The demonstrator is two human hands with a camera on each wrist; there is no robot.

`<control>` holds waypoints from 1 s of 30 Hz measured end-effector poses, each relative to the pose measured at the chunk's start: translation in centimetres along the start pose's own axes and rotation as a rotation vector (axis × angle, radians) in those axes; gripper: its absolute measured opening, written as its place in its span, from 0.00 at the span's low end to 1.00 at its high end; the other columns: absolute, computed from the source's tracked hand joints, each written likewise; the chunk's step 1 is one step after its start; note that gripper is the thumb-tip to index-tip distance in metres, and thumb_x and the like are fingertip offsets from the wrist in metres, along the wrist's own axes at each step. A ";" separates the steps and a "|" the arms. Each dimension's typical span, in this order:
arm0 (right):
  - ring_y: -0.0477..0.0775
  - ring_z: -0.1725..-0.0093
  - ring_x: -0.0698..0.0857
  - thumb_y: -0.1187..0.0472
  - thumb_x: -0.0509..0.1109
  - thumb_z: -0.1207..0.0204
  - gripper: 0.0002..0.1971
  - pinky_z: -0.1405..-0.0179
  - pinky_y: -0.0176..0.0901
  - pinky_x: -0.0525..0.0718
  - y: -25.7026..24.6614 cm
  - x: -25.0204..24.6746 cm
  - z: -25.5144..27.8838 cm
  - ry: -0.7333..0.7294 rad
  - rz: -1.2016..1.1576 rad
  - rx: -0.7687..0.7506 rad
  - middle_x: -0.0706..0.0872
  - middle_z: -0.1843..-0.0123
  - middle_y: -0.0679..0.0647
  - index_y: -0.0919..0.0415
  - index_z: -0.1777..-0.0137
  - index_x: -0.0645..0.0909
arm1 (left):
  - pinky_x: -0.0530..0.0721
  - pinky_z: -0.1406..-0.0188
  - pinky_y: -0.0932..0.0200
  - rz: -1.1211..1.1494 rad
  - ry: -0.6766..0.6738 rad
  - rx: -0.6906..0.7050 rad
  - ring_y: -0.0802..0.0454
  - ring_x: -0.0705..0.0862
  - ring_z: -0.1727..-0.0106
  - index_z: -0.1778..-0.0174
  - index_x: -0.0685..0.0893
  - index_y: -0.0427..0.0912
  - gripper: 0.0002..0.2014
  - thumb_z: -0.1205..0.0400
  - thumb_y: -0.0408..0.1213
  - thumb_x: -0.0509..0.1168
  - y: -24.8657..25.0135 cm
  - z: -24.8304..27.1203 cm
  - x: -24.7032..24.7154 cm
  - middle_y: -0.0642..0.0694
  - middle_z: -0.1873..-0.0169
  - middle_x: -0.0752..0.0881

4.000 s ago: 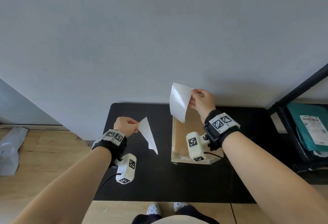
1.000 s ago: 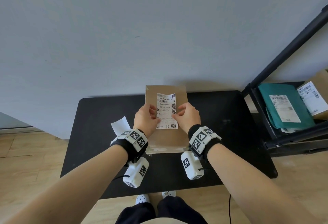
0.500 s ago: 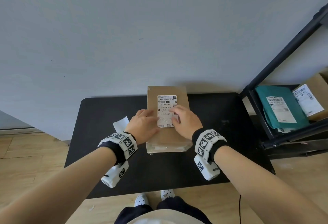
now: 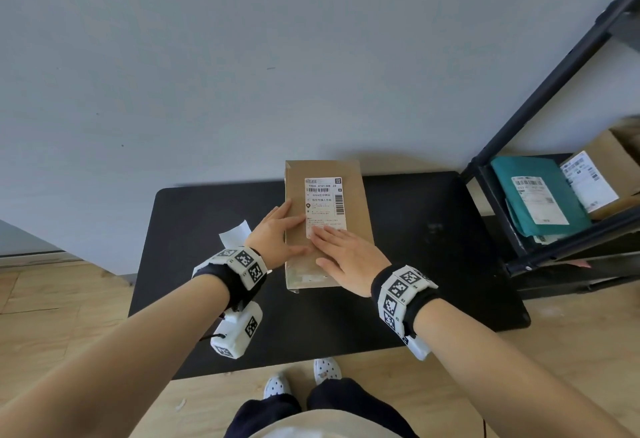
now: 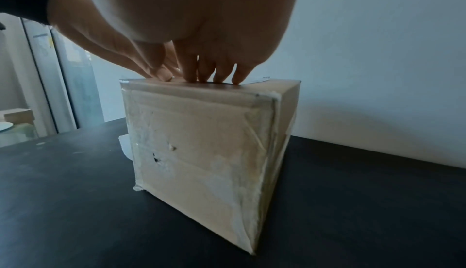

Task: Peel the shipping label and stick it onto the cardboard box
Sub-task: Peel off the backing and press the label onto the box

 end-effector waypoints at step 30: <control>0.51 0.15 0.51 0.48 0.46 0.14 0.29 0.15 0.47 0.52 7.9 -3.9 -4.6 -0.045 -0.002 0.180 0.51 0.13 0.52 0.59 0.16 0.50 | 0.66 0.19 0.49 0.213 0.025 -0.142 0.49 0.60 0.17 0.21 0.67 0.55 0.39 0.28 0.41 0.76 -0.1 -1.9 -0.6 0.53 0.15 0.51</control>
Point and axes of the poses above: each hand's wrist, its own z-axis away from the middle knuckle, its own x-axis out of the palm, y = z × x, the point moved 8 cm from there along -z, towards the middle knuckle
